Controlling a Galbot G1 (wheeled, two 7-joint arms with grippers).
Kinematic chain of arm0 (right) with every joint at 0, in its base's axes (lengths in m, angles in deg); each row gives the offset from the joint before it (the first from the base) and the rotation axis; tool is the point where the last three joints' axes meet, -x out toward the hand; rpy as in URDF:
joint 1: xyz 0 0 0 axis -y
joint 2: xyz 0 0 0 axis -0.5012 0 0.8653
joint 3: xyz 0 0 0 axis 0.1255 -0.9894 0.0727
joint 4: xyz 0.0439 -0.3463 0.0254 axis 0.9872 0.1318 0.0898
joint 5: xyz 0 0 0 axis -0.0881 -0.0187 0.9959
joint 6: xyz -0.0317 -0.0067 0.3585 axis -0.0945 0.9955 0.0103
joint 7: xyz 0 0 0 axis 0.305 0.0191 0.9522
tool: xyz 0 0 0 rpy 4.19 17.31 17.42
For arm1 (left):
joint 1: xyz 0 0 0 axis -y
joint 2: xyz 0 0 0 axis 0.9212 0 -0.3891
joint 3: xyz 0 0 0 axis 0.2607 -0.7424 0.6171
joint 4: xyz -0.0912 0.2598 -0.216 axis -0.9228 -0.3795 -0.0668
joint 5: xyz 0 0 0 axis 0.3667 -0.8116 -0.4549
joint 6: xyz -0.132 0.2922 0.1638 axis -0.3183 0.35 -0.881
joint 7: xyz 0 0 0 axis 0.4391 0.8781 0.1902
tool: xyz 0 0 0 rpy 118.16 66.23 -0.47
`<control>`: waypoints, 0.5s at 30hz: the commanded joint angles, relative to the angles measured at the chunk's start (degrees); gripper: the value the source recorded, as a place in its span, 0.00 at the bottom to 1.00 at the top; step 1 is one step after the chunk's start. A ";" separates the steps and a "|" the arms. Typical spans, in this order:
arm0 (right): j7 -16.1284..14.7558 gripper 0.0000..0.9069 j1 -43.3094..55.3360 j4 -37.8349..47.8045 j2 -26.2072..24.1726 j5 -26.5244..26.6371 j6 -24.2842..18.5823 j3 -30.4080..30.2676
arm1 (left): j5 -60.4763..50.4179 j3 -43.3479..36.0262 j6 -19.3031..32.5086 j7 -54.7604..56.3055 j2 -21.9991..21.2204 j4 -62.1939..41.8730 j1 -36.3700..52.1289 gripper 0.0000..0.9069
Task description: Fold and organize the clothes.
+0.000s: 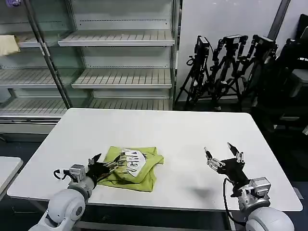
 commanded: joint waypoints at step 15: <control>0.14 1.00 0.00 0.02 0.52 -0.15 -0.01 0.06 | 4.27 -1.24 -1.25 0.57 -0.78 -2.54 -3.39 0.01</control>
